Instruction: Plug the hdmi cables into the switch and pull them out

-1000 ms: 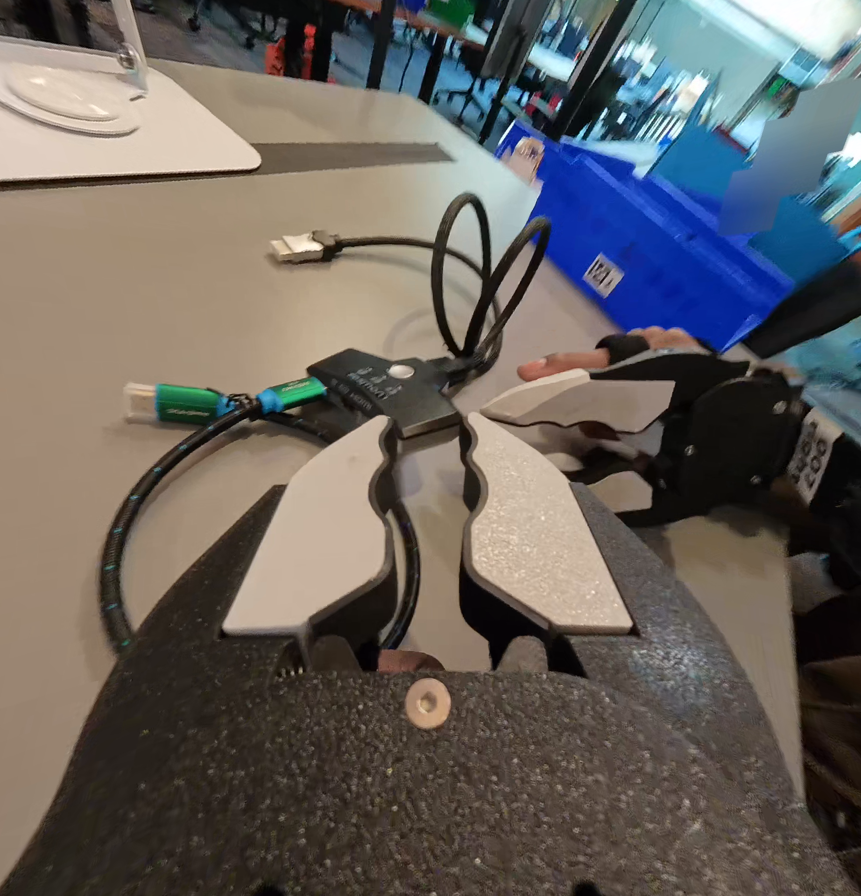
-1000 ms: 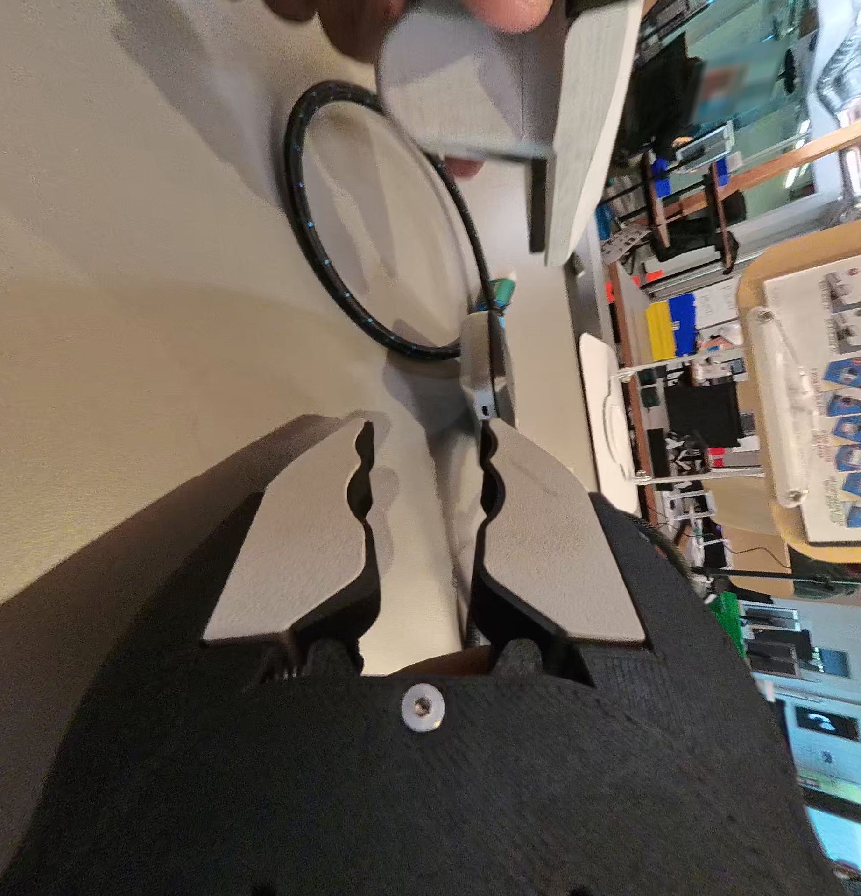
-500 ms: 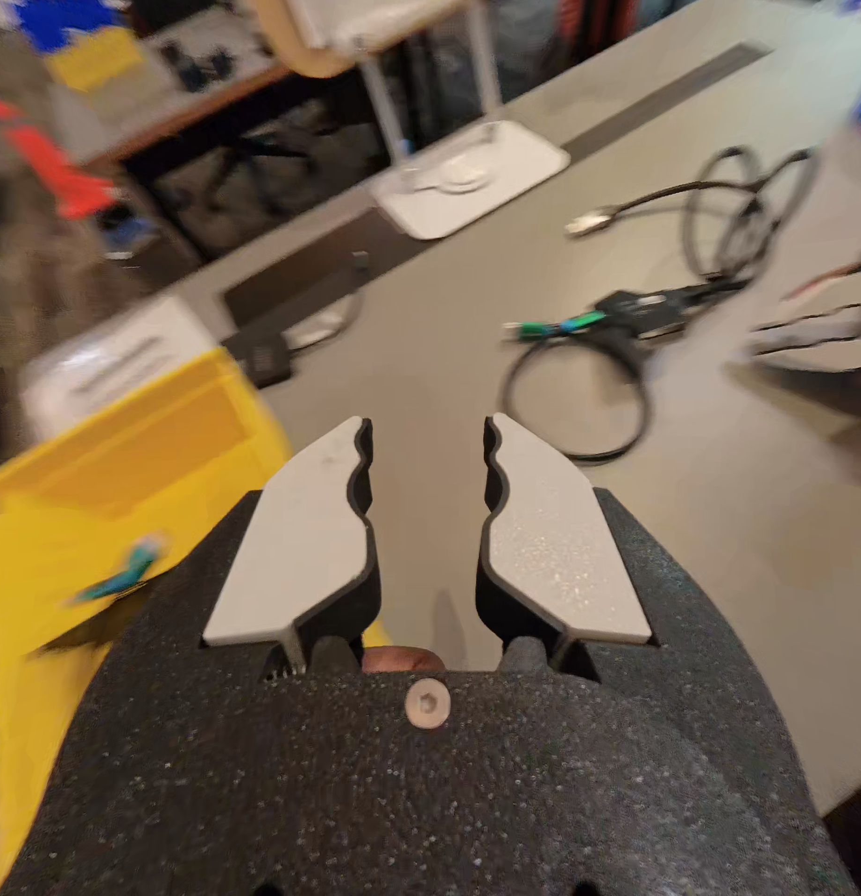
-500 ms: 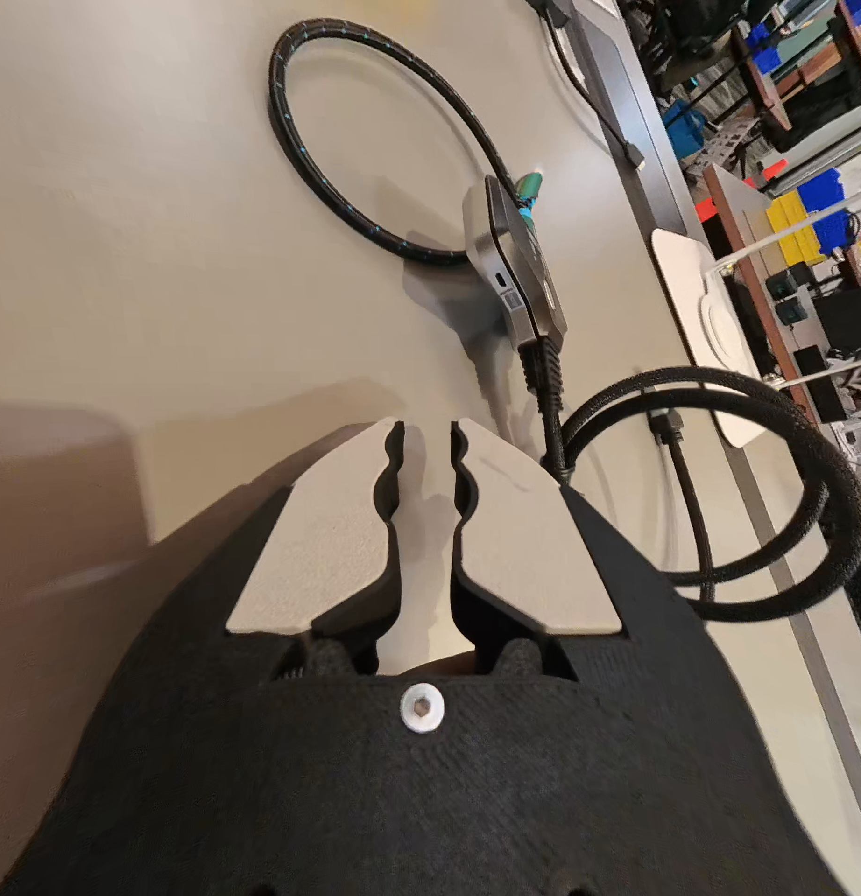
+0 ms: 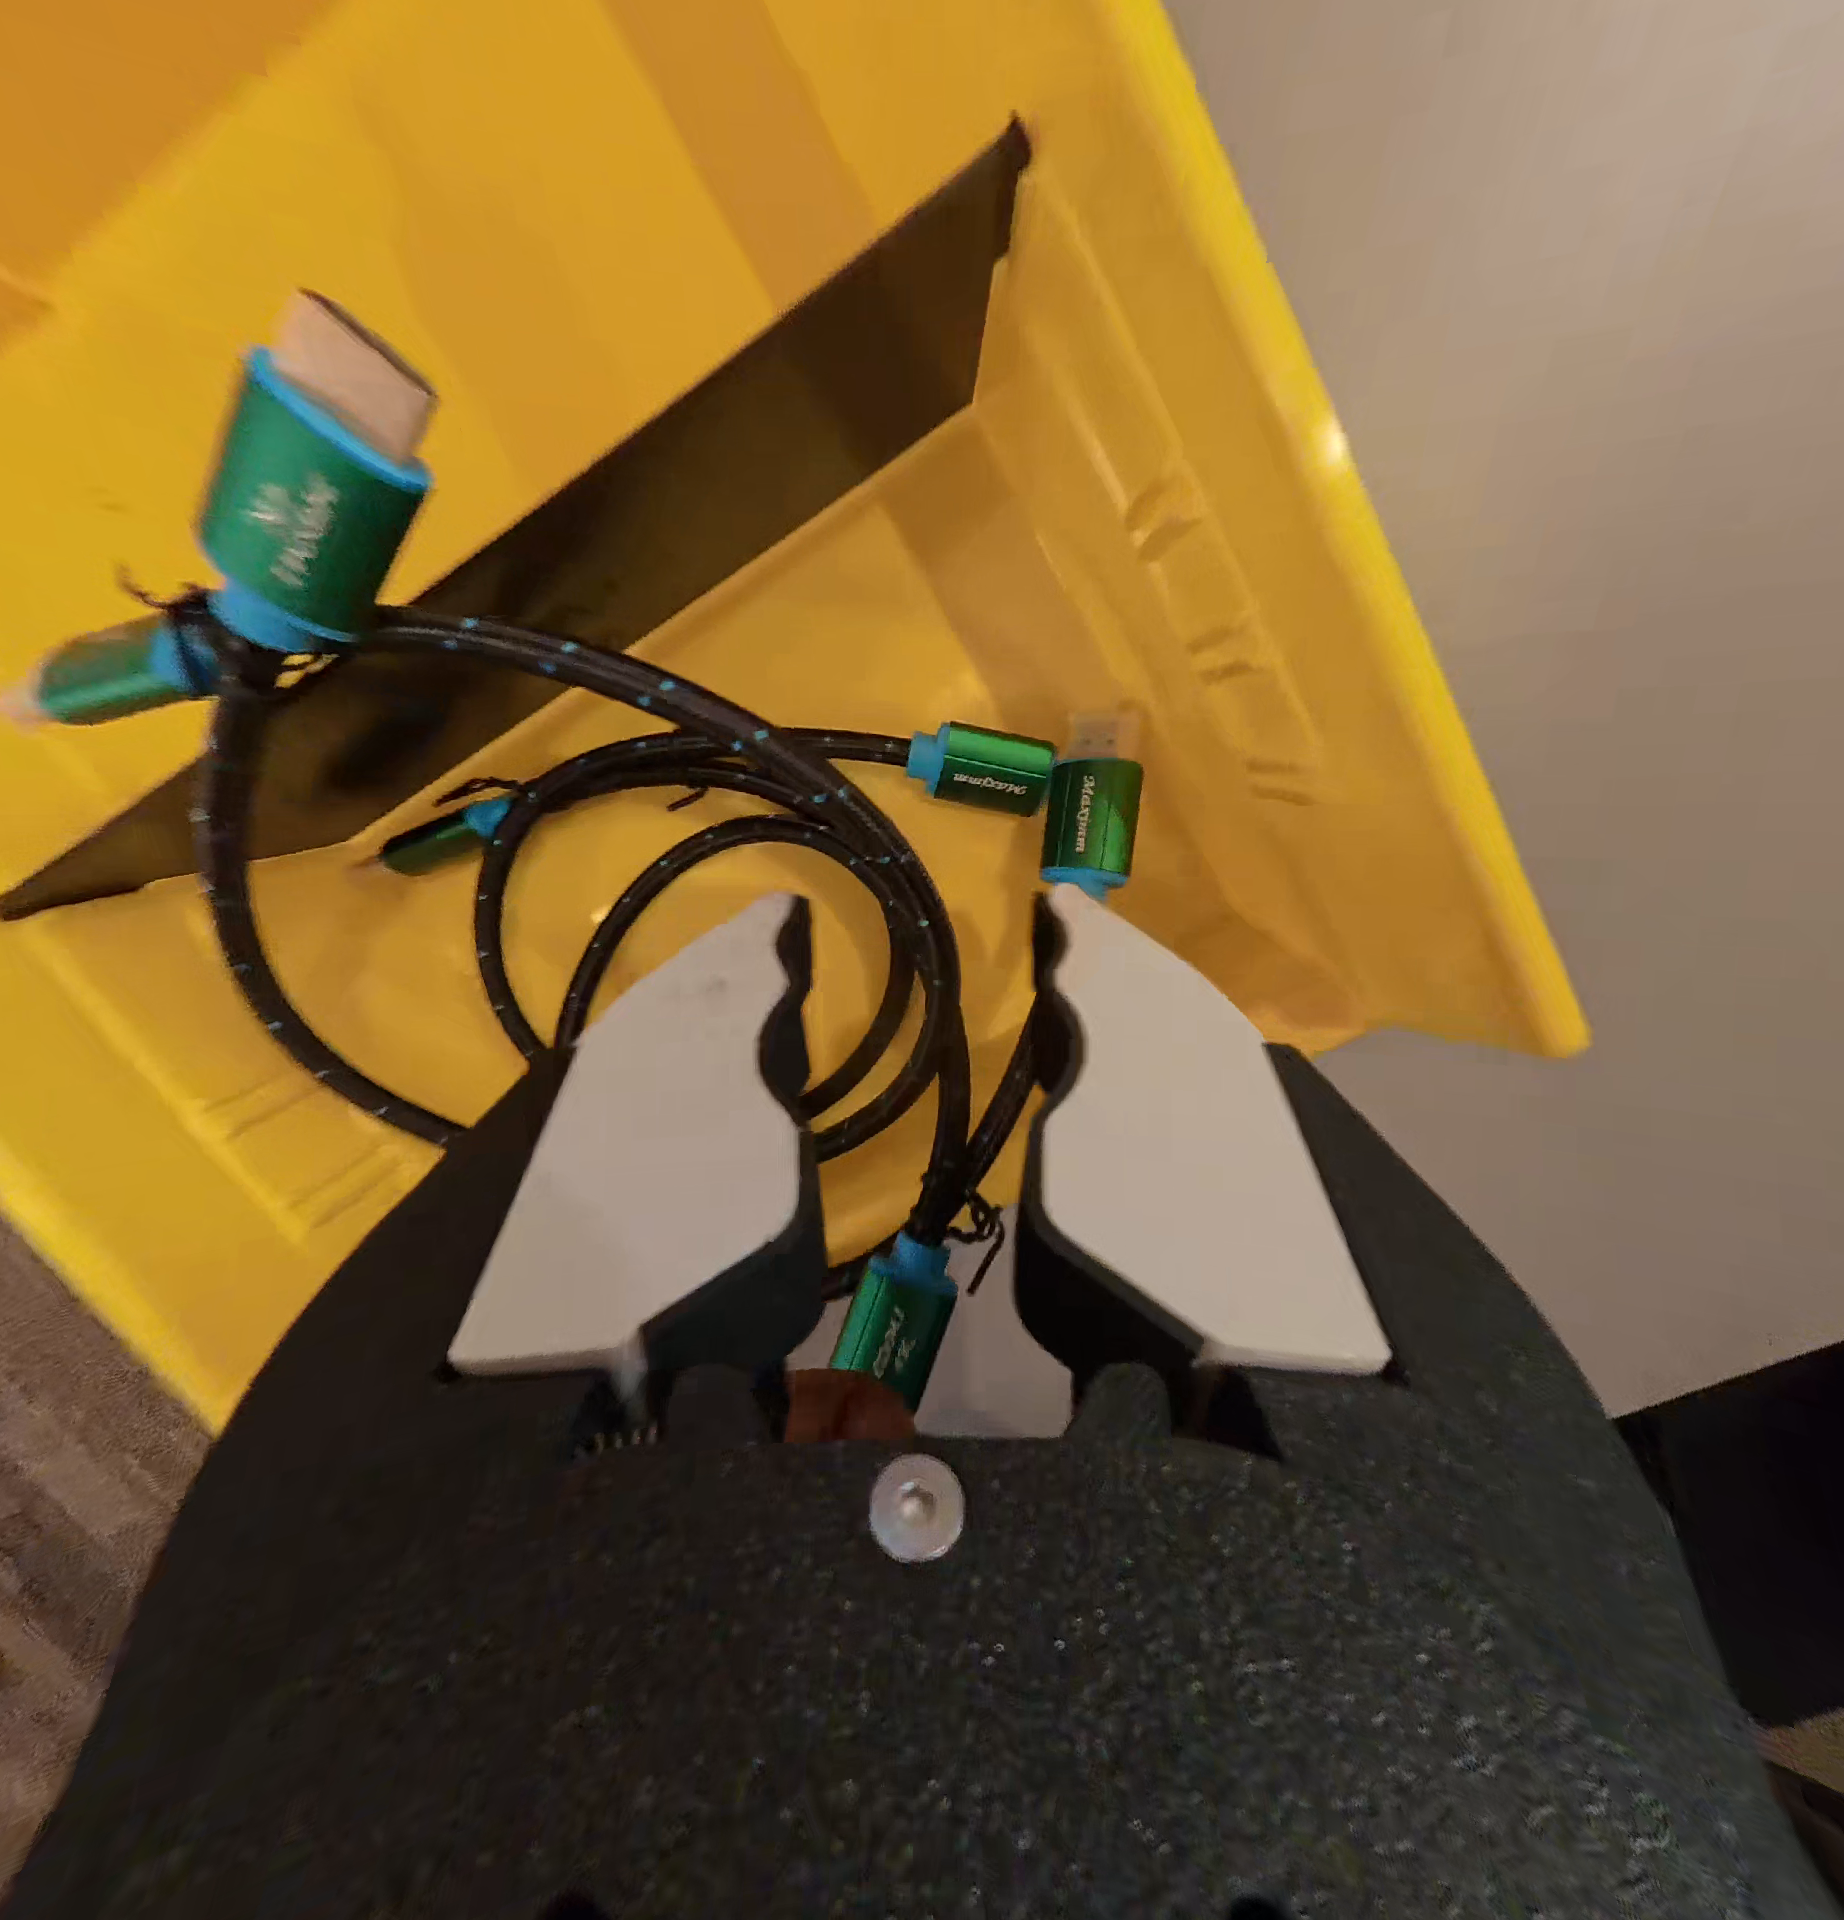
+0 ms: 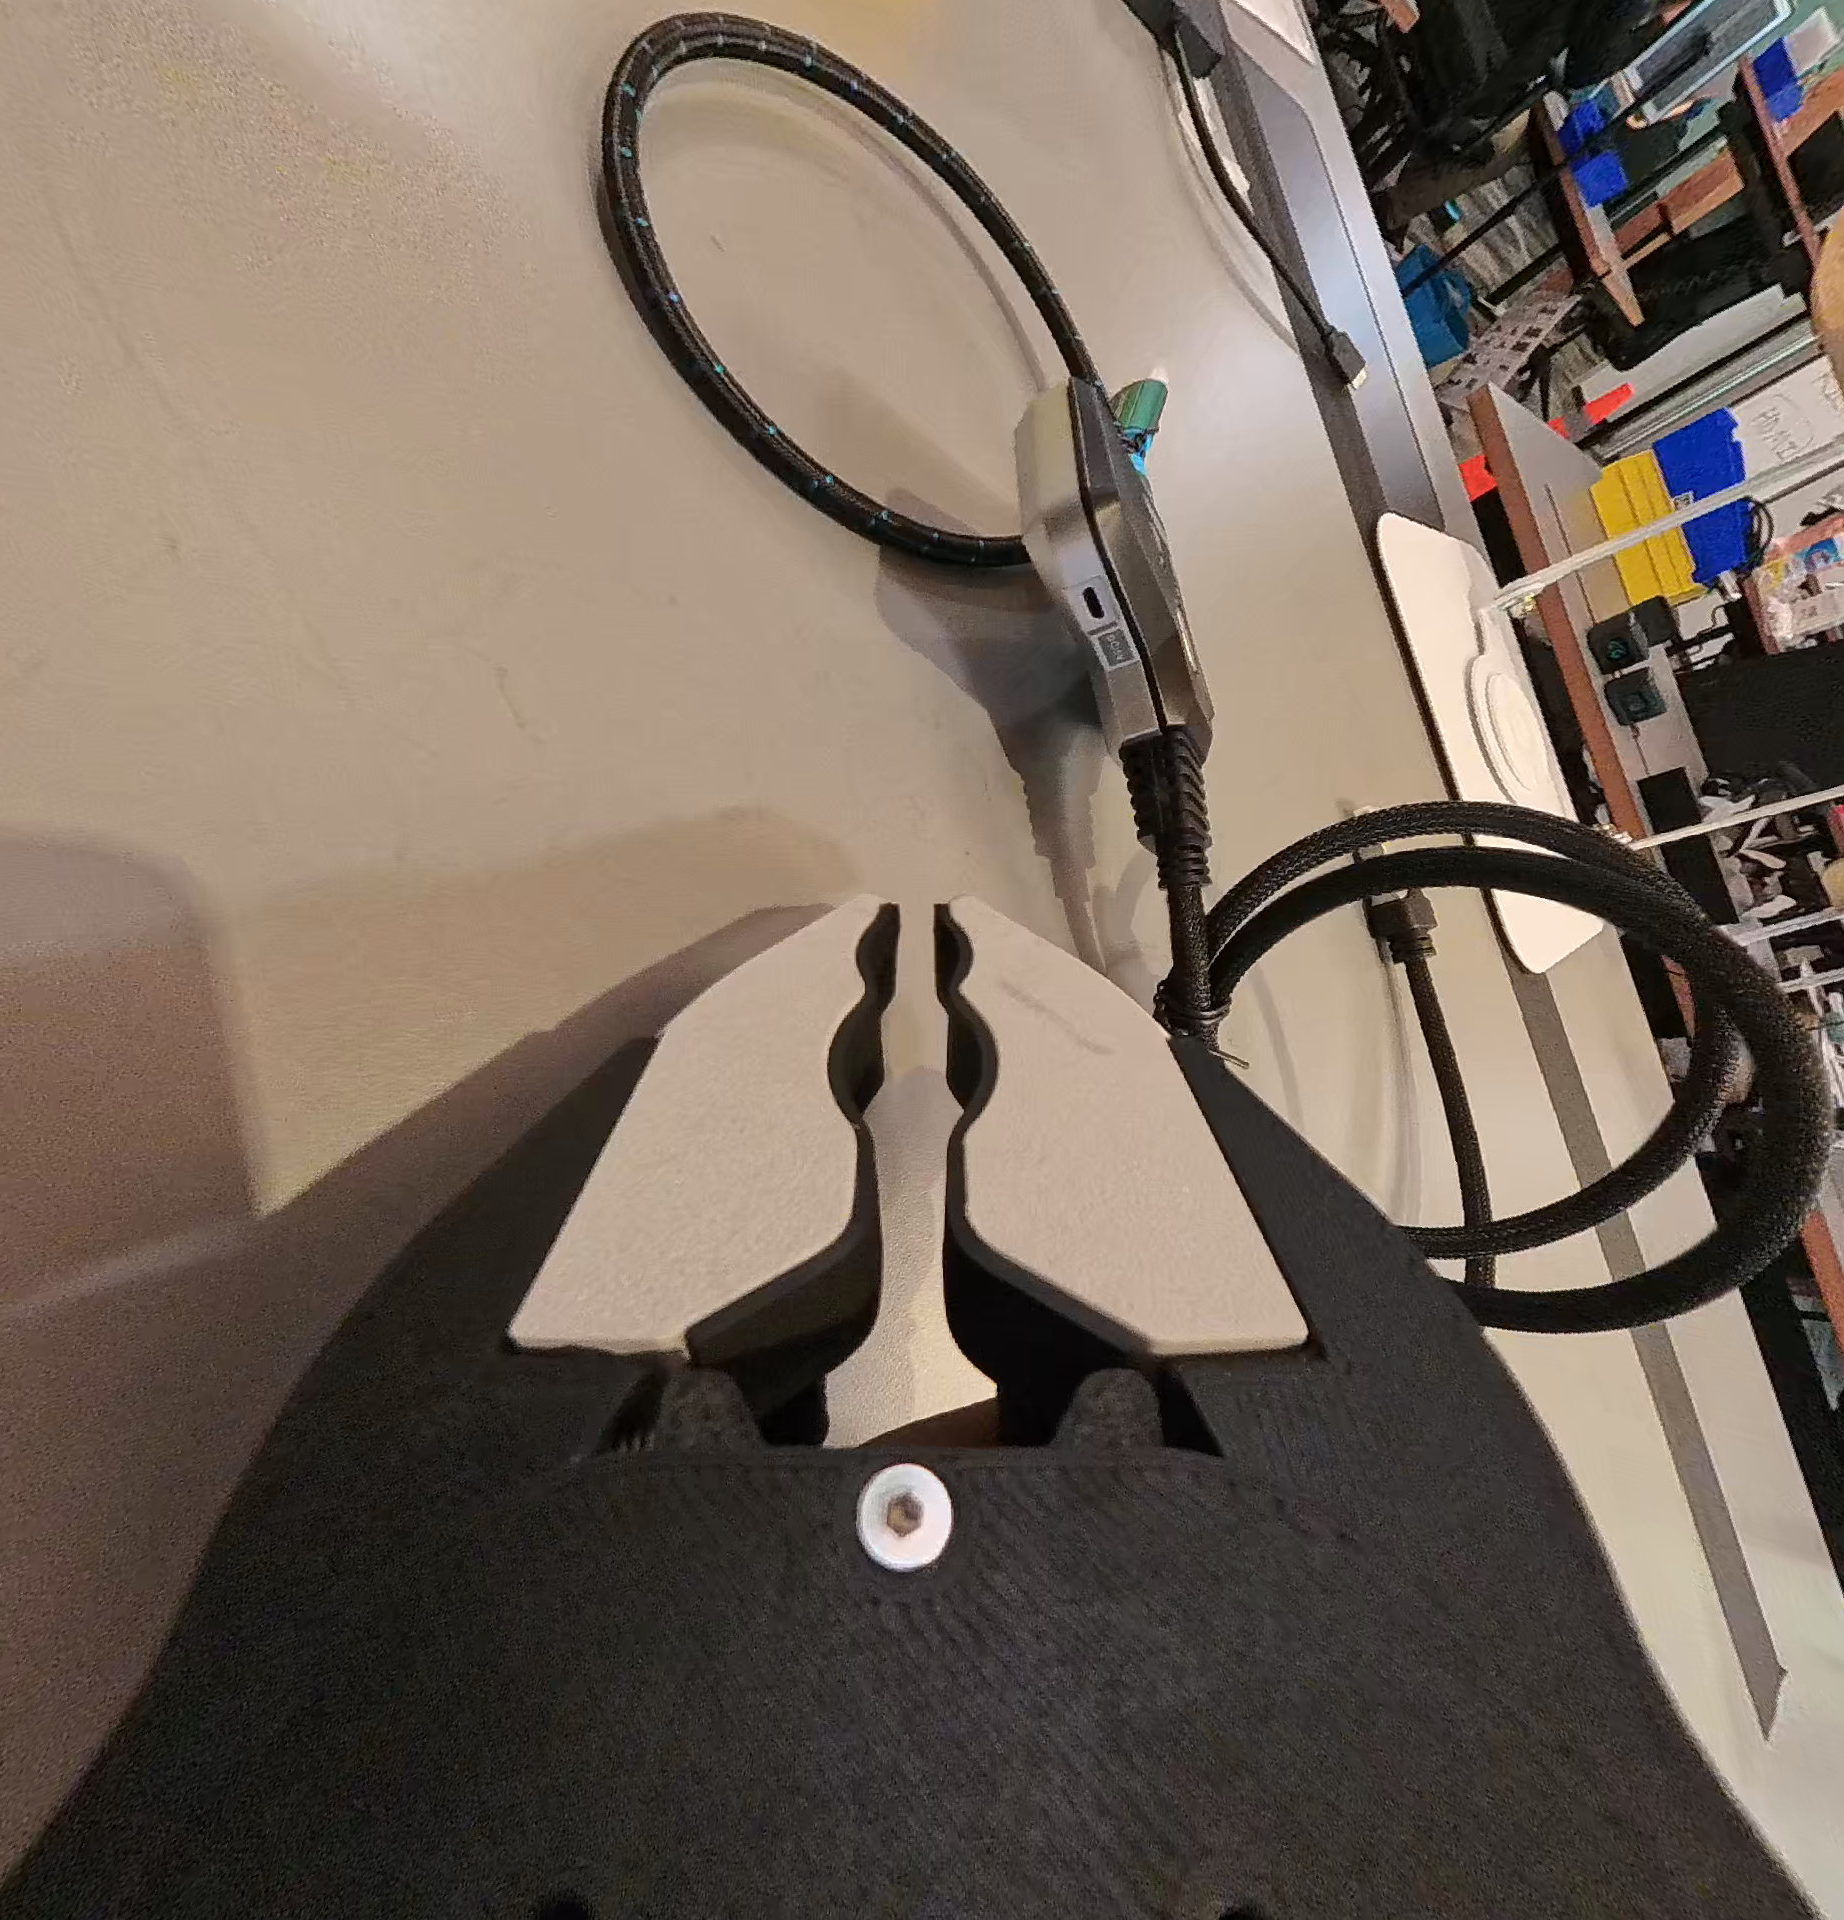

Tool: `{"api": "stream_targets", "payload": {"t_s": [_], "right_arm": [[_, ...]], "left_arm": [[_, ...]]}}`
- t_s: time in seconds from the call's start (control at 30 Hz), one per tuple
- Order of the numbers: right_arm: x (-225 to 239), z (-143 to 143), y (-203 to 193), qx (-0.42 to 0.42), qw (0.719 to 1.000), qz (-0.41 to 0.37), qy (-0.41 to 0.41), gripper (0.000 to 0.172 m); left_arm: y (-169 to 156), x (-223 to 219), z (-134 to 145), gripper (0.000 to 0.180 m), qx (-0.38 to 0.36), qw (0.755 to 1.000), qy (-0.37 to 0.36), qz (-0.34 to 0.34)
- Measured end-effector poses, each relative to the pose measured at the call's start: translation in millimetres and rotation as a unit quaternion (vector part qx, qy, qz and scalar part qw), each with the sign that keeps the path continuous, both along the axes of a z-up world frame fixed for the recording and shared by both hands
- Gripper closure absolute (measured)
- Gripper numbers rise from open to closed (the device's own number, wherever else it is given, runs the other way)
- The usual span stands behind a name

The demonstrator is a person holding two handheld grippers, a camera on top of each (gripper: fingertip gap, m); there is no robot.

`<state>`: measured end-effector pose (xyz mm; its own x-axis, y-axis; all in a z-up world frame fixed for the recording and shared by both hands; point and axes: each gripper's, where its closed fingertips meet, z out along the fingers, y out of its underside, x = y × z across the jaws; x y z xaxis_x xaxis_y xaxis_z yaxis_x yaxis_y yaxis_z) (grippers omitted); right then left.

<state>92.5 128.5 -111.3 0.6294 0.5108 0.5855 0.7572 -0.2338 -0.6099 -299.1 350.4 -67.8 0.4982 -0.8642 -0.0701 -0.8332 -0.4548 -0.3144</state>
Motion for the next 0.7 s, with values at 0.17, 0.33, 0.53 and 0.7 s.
{"api": "stream_targets", "payload": {"t_s": [0.17,0.33,0.53,0.7], "right_arm": [[0.0,-0.5,0.2,0.013,1.0,-0.001,-0.019,0.17],[-0.3,-1.0,1.8,0.015,1.0,-0.001,-0.025,0.172],[1.3,0.5,4.0,0.014,1.0,-0.004,-0.016,0.169],[4.9,7.2,4.4,0.039,0.999,-0.009,-0.008,0.153]], "left_arm": [[3.3,-7.4,11.8,0.172,0.031,0.999,0.014,0.016],[7.6,-1.2,105.0,0.174,0.183,0.982,-0.032,0.044],[-53.1,106.4,174.1,0.174,0.269,0.949,-0.105,-0.129],[-120.4,219.6,128.0,0.174,0.232,0.916,-0.15,-0.292]]}}
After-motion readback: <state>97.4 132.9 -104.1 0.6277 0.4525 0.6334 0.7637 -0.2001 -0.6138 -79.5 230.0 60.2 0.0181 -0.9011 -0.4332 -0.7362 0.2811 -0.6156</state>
